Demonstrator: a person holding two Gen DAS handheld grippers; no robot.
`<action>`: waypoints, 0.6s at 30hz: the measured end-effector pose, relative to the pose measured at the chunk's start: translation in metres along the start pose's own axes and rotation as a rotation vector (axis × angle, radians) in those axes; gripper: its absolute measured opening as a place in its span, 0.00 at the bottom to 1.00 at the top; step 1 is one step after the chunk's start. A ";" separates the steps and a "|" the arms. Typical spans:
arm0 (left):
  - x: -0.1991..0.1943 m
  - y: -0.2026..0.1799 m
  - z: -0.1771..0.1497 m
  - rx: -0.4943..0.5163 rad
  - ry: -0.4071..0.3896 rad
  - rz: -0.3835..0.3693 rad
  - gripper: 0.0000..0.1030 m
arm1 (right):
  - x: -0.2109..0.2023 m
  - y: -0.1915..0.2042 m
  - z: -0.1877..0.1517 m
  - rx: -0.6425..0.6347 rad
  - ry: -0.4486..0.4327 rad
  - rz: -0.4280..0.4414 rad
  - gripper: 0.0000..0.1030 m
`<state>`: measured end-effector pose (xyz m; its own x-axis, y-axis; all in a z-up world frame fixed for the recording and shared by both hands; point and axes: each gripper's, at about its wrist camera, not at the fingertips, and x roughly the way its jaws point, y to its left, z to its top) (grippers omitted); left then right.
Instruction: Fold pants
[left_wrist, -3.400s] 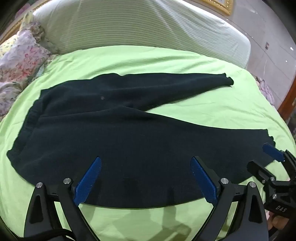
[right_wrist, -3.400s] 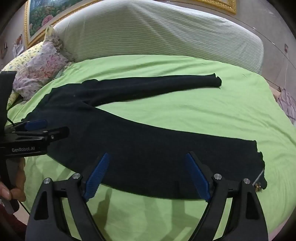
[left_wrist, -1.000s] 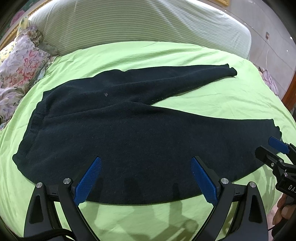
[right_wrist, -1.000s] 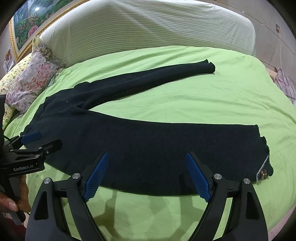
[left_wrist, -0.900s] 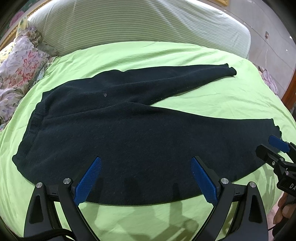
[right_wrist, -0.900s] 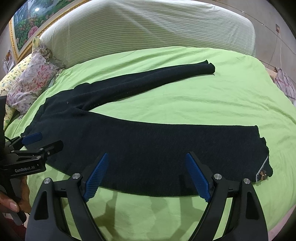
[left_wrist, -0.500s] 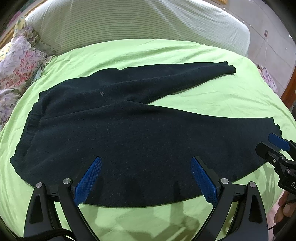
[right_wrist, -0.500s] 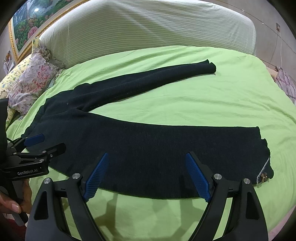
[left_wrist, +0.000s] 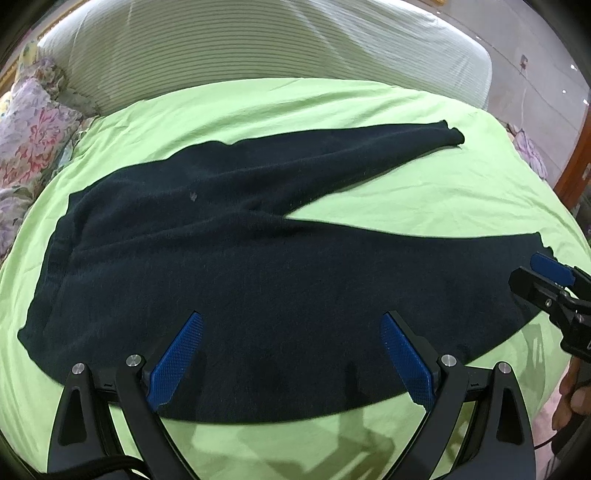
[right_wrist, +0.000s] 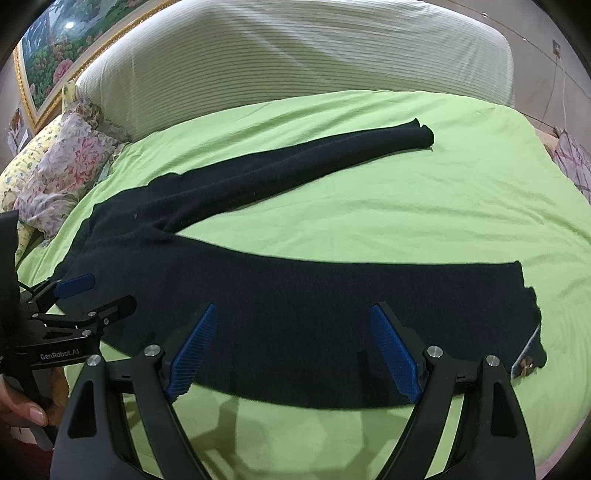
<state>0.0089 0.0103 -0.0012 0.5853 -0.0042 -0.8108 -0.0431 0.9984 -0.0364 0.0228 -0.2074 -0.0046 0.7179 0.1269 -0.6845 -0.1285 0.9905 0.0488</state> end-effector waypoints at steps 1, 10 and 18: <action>0.000 0.001 0.003 -0.001 -0.001 -0.004 0.94 | 0.000 -0.003 0.004 0.004 -0.002 0.001 0.82; 0.011 0.014 0.047 -0.012 0.012 -0.019 0.94 | 0.008 -0.034 0.049 0.048 -0.027 0.007 0.83; 0.037 0.020 0.098 0.001 0.049 -0.025 0.94 | 0.022 -0.057 0.099 0.059 -0.063 -0.003 0.82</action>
<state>0.1090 0.0356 0.0251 0.5456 -0.0315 -0.8375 -0.0288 0.9980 -0.0563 0.1134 -0.2560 0.0495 0.7599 0.1249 -0.6379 -0.0866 0.9921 0.0910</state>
